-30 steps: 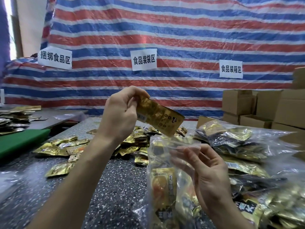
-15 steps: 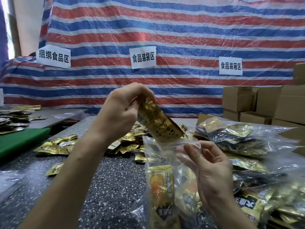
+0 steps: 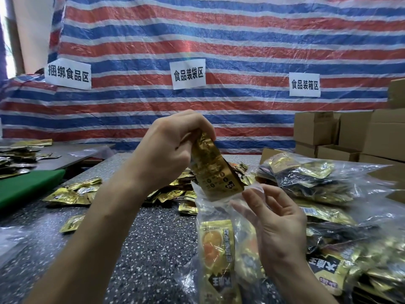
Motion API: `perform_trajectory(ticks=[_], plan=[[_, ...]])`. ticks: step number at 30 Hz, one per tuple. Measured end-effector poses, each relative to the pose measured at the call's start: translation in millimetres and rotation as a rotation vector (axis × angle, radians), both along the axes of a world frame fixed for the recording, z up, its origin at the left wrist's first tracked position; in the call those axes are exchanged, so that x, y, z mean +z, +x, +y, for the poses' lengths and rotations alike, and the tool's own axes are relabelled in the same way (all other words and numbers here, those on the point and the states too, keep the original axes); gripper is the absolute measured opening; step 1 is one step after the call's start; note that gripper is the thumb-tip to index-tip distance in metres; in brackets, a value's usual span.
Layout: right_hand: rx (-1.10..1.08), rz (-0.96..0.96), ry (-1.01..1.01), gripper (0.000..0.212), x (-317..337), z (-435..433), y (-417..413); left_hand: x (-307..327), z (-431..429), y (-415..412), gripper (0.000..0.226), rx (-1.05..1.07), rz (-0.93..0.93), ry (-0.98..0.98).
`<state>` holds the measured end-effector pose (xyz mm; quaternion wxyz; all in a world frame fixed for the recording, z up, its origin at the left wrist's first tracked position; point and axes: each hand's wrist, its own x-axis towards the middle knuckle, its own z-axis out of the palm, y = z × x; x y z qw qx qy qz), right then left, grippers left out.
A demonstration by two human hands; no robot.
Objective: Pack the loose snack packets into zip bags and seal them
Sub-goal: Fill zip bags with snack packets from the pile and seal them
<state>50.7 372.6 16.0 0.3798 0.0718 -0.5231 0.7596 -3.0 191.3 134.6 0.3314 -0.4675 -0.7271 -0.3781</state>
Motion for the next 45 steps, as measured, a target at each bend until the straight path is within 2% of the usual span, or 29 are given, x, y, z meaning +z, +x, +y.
perform_trajectory(ticks=[2, 6, 8, 12, 16, 18, 20, 23, 24, 27, 29, 32, 34, 36, 38, 42, 45], plan=[[0.019, 0.013, -0.022, 0.024, 1.0, -1.6, 0.9, 1.8, -3.6, -0.1, 0.036, 0.004, 0.001, 0.003], [-0.045, 0.029, -0.024, 0.029, 3.3, -9.1, 3.3, 2.8, -4.2, 3.6, 0.032, 0.013, 0.0, -0.095], [-0.097, 0.041, 0.008, 0.025, 3.6, -12.4, 4.2, -0.1, 2.2, 6.2, 0.034, -0.012, -0.033, -0.139], [-0.143, 0.062, 0.139, 0.023, 4.0, -11.3, 5.5, -6.9, 15.7, 6.2, 0.036, -0.031, -0.038, -0.091], [-0.002, 0.029, 0.288, 0.026, 4.5, -14.0, 6.3, -12.9, 26.9, 7.2, 0.035, -0.067, -0.04, -0.056], [0.002, 0.004, 0.386, 0.026, 5.8, -14.8, 6.9, -14.4, 31.7, 8.8, 0.031, -0.116, -0.036, -0.056], [-0.005, 0.024, 0.339, 0.025, 7.2, -11.9, 6.1, -12.7, 30.8, 4.6, 0.023, -0.151, -0.053, 0.019], [0.033, 0.073, 0.117, 0.024, 8.4, -6.0, 1.9, -9.8, 14.5, -14.5, 0.038, -0.047, -0.213, 0.189], [0.053, 0.07, 0.037, 0.022, 8.9, -4.7, 0.5, -11.0, 7.5, -20.6, 0.045, -0.038, -0.331, 0.124], [0.088, 0.043, -0.156, 0.01, 10.0, -3.1, -2.5, -26.7, 1.6, -31.3, 0.042, -0.157, -0.588, -0.363], [0.1, 0.032, -0.221, 0.009, 10.8, -3.0, -3.6, -36.0, 9.2, -32.1, 0.033, -0.199, -0.644, -0.596], [0.088, 0.007, -0.232, 0.009, 12.0, -3.7, -6.7, -40.1, 16.7, -33.6, 0.024, -0.134, -0.587, -0.712], [0.105, -0.01, -0.229, 0.011, 13.1, -2.5, -11.4, -39.2, 14.8, -35.8, 0.016, -0.09, -0.565, -0.678], [0.148, -0.023, -0.206, 0.023, 17.5, -1.4, -16.0, -36.9, 8.8, -38.6, 0.017, -0.066, -0.607, -0.582], [0.185, -0.038, -0.142, 0.037, 27.2, -0.3, -19.3, -33.7, 3.6, -40.1, 0.012, -0.058, -0.642, -0.419], [0.254, -0.083, -0.027, 0.045, 44.5, 8.8, -27.5, -26.2, -6.3, -42.1, 0.009, -0.091, -0.65, -0.074], [0.289, -0.1, -0.005, 0.041, 50.3, 10.7, -36.4, -22.4, -15.1, -41.5, 0.018, -0.102, -0.583, -0.143]])
